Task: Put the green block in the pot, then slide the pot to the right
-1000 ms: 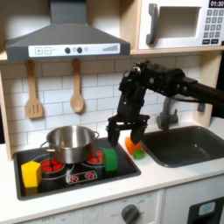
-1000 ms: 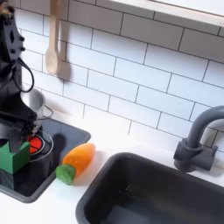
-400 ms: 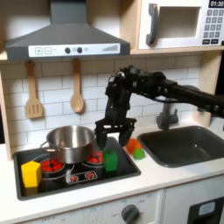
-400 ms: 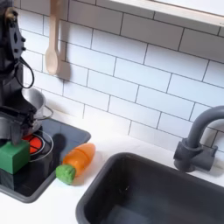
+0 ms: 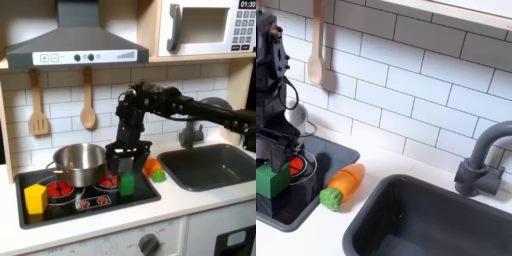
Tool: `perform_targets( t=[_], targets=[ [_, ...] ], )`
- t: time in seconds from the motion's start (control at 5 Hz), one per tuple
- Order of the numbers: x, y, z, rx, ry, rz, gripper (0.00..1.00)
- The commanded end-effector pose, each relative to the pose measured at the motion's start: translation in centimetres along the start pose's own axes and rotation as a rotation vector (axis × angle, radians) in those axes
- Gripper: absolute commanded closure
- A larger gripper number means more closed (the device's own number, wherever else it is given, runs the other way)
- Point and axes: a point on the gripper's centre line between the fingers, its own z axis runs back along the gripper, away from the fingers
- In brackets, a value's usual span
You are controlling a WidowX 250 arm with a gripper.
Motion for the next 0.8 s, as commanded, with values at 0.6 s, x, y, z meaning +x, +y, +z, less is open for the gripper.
perform_targets(
  t=[0.6],
  targets=[
    [0.2, -0.5, -3.6, -0.026, 0.093, -0.019, 0.00]
  ],
)
